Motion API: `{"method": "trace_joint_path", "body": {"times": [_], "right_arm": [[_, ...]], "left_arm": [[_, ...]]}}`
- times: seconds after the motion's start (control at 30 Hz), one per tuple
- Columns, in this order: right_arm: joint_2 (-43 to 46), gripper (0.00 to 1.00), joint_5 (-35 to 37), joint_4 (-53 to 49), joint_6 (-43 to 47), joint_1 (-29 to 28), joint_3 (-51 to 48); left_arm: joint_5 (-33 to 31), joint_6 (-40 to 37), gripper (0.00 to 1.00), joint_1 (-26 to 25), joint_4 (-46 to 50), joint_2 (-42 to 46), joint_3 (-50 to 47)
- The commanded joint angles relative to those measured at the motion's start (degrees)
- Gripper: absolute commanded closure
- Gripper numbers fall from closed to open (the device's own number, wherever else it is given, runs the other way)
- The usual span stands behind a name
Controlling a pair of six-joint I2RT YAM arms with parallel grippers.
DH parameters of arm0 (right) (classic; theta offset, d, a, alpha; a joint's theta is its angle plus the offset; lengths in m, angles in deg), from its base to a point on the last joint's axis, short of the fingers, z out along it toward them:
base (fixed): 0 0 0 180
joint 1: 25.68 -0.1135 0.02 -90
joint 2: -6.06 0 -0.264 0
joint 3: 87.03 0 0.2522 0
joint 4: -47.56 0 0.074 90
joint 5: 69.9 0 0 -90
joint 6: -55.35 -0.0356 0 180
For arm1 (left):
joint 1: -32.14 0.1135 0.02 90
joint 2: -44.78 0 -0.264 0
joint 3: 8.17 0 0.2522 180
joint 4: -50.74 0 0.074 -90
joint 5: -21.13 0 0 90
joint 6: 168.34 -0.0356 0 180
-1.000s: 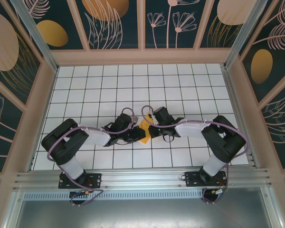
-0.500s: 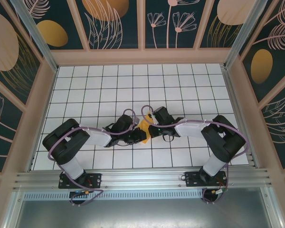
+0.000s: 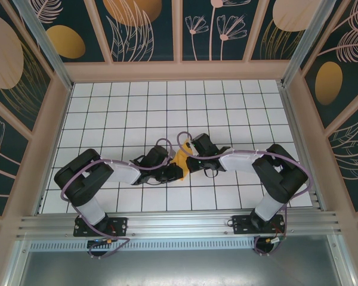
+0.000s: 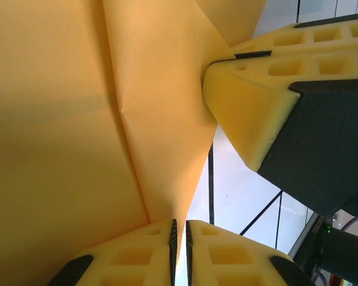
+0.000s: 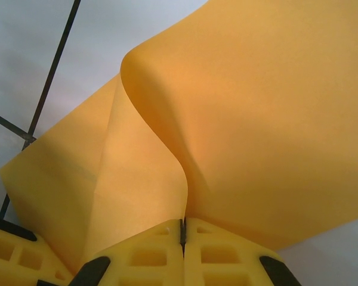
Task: Fold a paper plane with a square sheet of paper (pick it up from the middle)
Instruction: Fold the triangle a second time at the center of the table.
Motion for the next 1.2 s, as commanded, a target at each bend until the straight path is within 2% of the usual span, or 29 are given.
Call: {"method": "trace_joint_path", "body": {"times": [0.0, 0.6, 0.87, 1.0, 1.17], "right_arm": [[-2.3, 0.93, 1.5, -3.1, -0.6, 0.6, 0.4], [-2.6, 0.93, 2.1, -3.7, -0.5, 0.6, 0.7], [-2.8, 0.93, 2.1, -3.9, -0.3, 0.6, 1.1], [-3.0, 0.93, 2.1, -3.9, -0.2, 0.6, 1.1], [-2.8, 0.93, 2.0, -3.6, 0.1, 0.6, 1.0]], "left_arm": [[-0.4, -2.8, 0.84, -1.3, 7.5, -0.5, 0.8], [4.0, -4.9, 0.82, -3.3, 7.5, 1.0, 0.4], [4.4, -8.7, 0.82, -3.6, 12.0, 1.8, 1.3], [7.5, -11.8, 0.8, -3.6, 13.5, 3.8, 2.0], [3.3, -10.2, 0.8, -2.3, 13.1, 11.1, 1.6]]}}
